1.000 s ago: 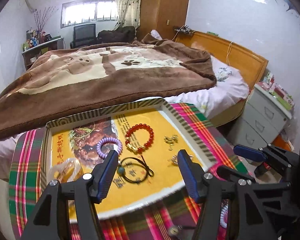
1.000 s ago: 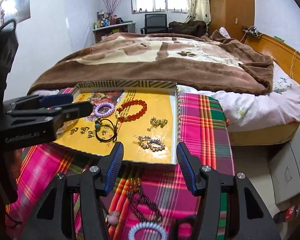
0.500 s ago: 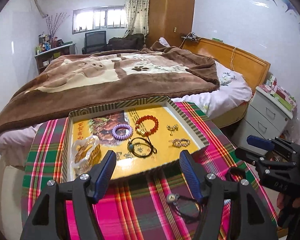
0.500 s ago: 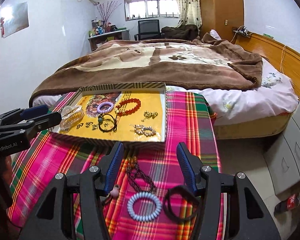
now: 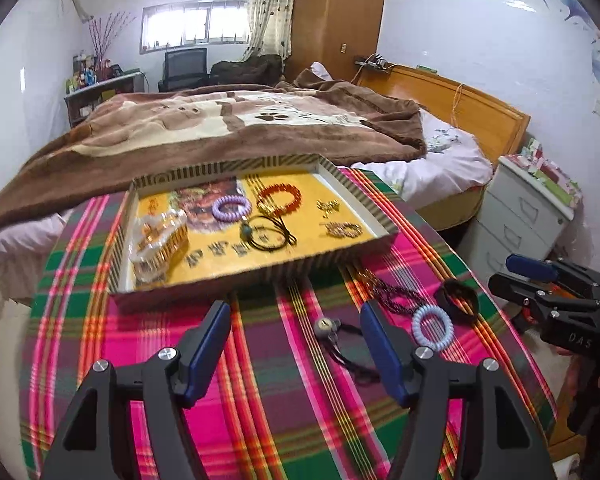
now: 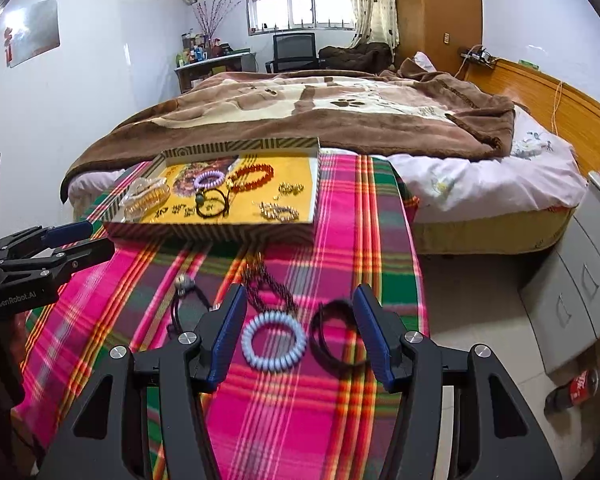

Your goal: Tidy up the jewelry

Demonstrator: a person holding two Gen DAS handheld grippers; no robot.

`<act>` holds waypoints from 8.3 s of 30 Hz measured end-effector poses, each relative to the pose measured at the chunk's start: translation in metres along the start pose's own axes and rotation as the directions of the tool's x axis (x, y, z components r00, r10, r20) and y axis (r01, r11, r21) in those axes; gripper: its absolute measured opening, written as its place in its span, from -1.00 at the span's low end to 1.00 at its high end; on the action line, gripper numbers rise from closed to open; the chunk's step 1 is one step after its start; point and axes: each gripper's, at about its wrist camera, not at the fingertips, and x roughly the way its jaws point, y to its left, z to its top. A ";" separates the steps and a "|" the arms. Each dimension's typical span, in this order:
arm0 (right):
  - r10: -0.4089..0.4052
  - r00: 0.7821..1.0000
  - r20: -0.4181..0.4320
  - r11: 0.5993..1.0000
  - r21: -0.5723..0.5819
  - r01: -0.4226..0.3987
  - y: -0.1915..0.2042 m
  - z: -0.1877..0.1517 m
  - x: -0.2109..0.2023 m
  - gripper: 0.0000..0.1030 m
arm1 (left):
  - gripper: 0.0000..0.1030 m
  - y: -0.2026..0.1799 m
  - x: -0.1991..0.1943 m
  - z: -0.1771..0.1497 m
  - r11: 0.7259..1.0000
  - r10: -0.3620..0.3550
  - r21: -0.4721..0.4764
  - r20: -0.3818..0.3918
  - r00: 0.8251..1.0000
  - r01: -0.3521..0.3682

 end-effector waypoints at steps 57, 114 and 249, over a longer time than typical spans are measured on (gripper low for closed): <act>0.039 0.983 -0.182 0.990 -0.128 -0.063 0.053 -0.037 0.077 -0.79 | 0.30 0.036 0.030 -0.038 0.994 -0.065 -0.092 -0.075 0.995 0.058; 0.084 0.994 -0.075 0.993 -0.071 -0.089 0.045 -0.036 0.042 -0.82 | -0.57 -0.040 0.081 -0.016 0.984 -0.043 0.166 -0.131 0.991 0.064; 0.203 0.965 -0.169 0.954 -0.189 -0.233 0.173 0.094 0.198 -0.29 | 0.11 0.189 0.153 0.131 0.992 0.061 -0.106 -0.136 0.989 -0.076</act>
